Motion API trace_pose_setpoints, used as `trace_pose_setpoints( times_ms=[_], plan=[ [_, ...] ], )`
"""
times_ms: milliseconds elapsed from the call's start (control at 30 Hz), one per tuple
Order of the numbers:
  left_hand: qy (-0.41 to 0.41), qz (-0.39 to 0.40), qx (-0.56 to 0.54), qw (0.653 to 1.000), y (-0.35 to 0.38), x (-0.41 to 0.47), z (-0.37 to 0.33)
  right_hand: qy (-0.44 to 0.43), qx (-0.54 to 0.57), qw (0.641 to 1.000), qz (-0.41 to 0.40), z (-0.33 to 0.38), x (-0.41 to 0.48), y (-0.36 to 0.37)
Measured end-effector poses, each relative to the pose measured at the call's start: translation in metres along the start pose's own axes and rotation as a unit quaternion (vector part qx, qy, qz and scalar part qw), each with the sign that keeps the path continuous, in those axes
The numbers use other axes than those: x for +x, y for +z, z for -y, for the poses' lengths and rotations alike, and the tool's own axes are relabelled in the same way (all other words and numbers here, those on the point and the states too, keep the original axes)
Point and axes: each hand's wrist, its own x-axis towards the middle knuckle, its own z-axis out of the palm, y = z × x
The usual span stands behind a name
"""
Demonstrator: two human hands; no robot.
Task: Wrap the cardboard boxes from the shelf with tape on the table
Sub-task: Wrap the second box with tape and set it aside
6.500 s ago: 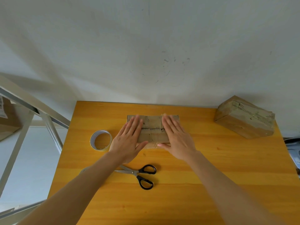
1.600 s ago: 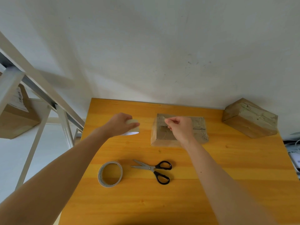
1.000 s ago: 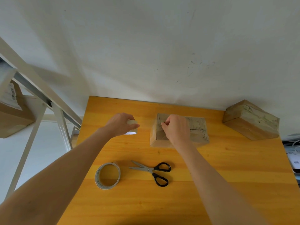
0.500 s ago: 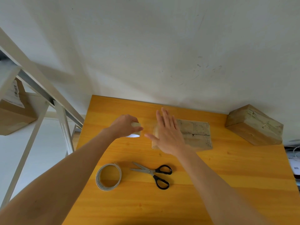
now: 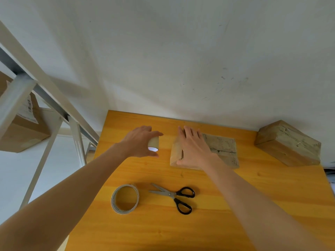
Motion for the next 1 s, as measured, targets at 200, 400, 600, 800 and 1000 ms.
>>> trace_pose_setpoints(
  times_ms=[200,400,600,800,1000],
  plan=[
    [0.023,-0.098,0.126,0.987,-0.024,-0.004,0.006,-0.007,0.113,0.992,-0.061,-0.001,-0.009,-0.03],
    [-0.028,-0.243,0.069,0.967,-0.042,-0.012,-0.01,0.011,0.205,0.972,-0.117,-0.008,-0.026,-0.04],
    [-0.156,-0.295,-0.143,0.932,-0.029,-0.008,-0.039,0.032,0.272,0.949,-0.158,-0.023,-0.048,-0.029],
    [-0.212,-0.311,-0.266,0.887,-0.033,0.003,-0.054,0.049,0.33,0.92,-0.204,-0.027,-0.058,-0.02],
    [-0.175,-0.284,-0.269,0.903,-0.043,0.001,-0.068,0.042,0.319,0.934,-0.154,-0.045,-0.063,-0.02]
  ],
)
